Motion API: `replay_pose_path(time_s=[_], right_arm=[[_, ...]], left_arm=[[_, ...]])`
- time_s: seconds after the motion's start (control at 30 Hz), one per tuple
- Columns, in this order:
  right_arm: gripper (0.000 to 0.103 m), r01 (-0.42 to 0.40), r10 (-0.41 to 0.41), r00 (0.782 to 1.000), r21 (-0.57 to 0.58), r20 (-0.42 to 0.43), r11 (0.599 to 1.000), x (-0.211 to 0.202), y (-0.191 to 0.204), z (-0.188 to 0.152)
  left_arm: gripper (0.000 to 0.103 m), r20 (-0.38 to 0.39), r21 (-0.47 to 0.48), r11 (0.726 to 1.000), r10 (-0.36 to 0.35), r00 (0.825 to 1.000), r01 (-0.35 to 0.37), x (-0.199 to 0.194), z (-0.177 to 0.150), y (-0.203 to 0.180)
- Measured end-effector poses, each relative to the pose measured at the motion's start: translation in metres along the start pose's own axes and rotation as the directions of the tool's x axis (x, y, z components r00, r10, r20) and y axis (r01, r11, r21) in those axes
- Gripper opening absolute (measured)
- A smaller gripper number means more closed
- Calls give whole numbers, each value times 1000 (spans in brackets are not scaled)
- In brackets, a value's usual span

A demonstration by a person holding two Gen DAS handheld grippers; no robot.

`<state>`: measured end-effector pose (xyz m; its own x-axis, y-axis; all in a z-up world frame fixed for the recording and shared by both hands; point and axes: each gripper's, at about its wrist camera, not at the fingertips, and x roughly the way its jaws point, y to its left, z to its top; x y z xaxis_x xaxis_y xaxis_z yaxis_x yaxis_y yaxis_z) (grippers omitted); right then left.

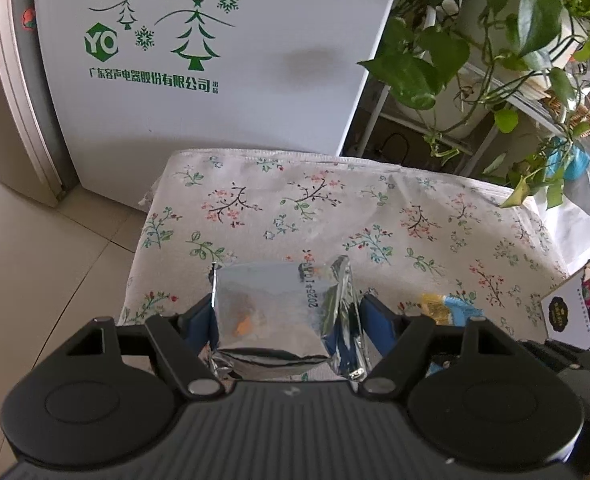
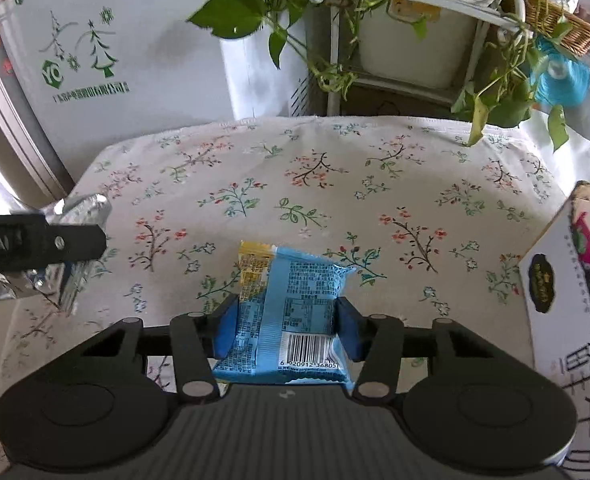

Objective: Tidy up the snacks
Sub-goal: 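Grasp the blue bag with the right tool while the left tool holds the foil bag, then carry the foil bag and blue bag over the cardboard box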

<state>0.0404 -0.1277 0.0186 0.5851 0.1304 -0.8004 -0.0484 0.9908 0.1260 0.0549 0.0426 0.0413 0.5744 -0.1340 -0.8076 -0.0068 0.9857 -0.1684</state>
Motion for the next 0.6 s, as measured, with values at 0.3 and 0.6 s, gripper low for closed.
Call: replay_pose_path(time_s=[0.3, 0.6], right_arm=[[57, -38, 37, 998, 15, 50, 999, -54, -14, -2], [57, -78, 75, 993, 31, 88, 997, -87, -27, -14]], left_arm=[[75, 6, 5, 1000, -20, 1000, 20, -15, -14, -7], [75, -11, 6, 1000, -25, 1000, 25, -23, -39, -18]])
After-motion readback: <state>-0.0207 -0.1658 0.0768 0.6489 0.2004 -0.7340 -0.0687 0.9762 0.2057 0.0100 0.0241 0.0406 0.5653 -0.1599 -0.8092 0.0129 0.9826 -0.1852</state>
